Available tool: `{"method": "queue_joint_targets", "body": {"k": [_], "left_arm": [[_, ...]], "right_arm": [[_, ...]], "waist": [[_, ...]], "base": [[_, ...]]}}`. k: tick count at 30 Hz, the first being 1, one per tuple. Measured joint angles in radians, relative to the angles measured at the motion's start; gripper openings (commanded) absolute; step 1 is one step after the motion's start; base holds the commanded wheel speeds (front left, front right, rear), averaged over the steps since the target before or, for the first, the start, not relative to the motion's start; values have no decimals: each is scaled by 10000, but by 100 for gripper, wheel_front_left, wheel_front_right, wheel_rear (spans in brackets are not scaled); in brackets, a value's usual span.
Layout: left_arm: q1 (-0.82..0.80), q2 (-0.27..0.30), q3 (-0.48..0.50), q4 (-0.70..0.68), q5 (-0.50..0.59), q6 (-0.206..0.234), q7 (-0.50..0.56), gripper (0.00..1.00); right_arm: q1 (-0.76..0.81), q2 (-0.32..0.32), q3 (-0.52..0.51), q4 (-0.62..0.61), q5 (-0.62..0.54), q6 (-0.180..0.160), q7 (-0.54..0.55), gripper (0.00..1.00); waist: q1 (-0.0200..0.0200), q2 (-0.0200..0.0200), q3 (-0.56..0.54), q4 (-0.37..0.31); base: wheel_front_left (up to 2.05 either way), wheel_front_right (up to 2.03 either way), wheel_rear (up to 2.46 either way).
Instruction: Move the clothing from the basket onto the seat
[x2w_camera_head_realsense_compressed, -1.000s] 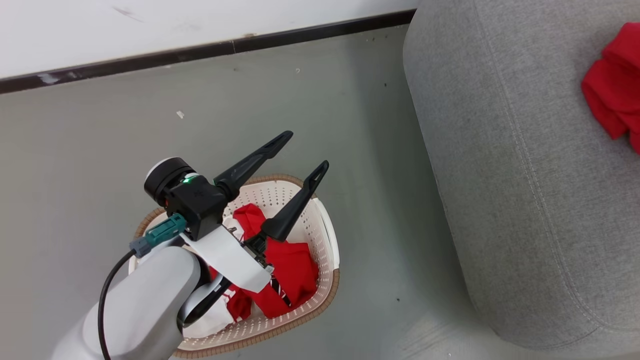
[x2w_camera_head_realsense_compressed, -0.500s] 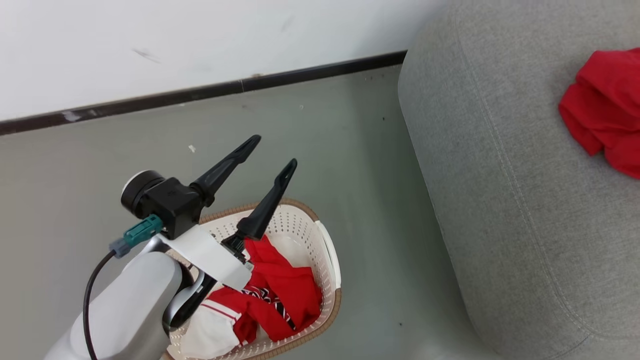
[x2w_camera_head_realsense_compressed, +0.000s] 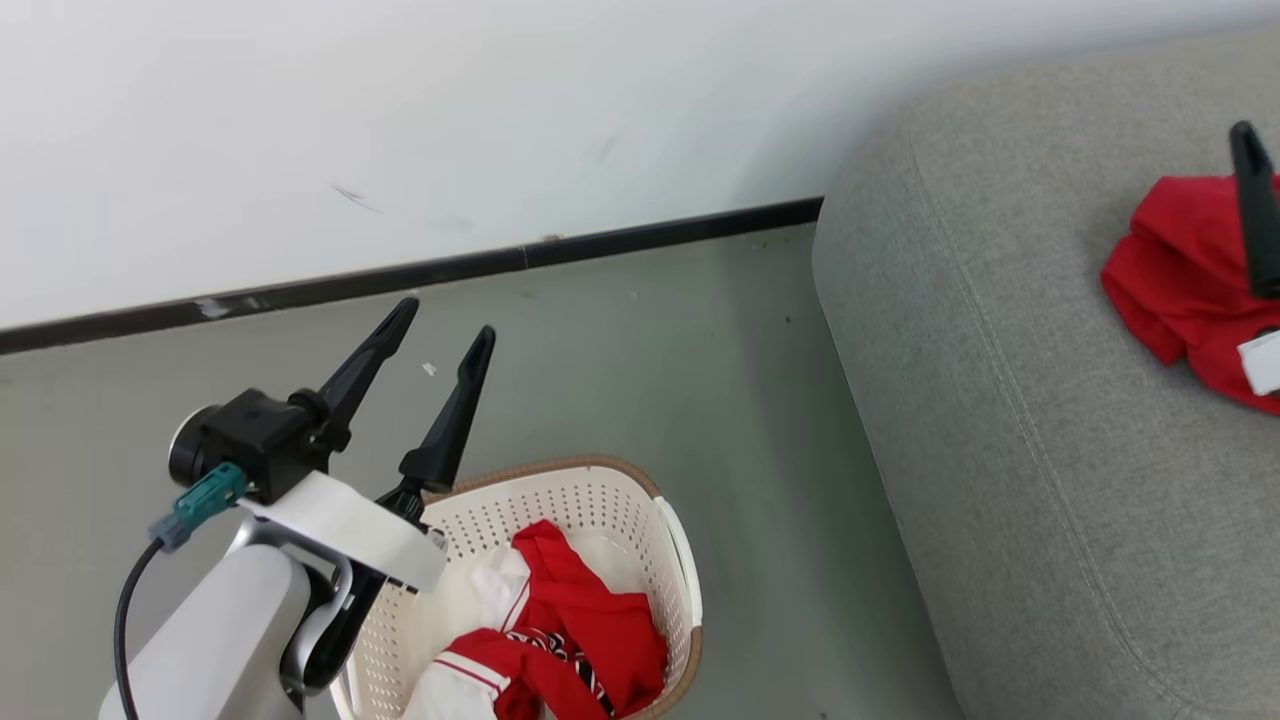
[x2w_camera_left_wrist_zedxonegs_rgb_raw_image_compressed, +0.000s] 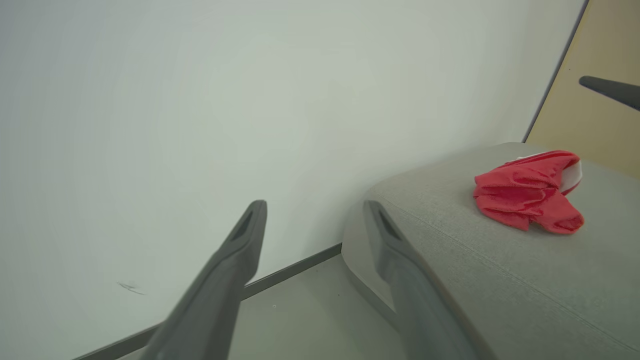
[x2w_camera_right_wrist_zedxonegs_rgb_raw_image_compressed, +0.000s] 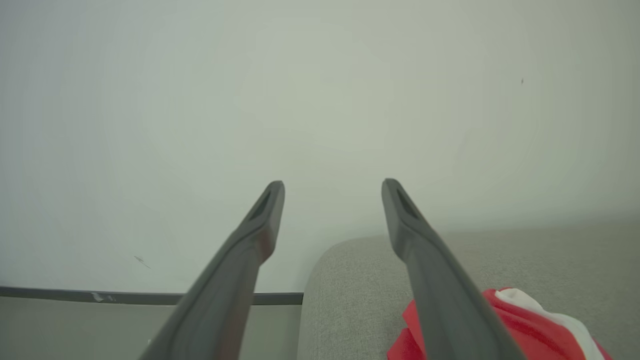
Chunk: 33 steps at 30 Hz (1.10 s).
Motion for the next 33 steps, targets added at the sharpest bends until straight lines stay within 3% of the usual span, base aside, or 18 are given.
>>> {"method": "queue_joint_targets", "body": {"k": [16,21,33], "left_arm": [[1745,-391,1446,150,13,700,0,100],[2388,-709,1827,105,17,800,0,100],[3125,-982,2374,-77,763,963,0,100]], "right_arm": [[1844,1081,33,-991,21,0,0,100],[2803,1655,-67,-1300,-4,-2,0,100],[4186,2266,-520,-1770,-355,-2,0,100]], "waist": [[0,0,-1151,688],[0,0,-1464,1003],[0,0,-1901,1445]], "base": [[0,0,0],[0,0,0],[0,0,0]]}}
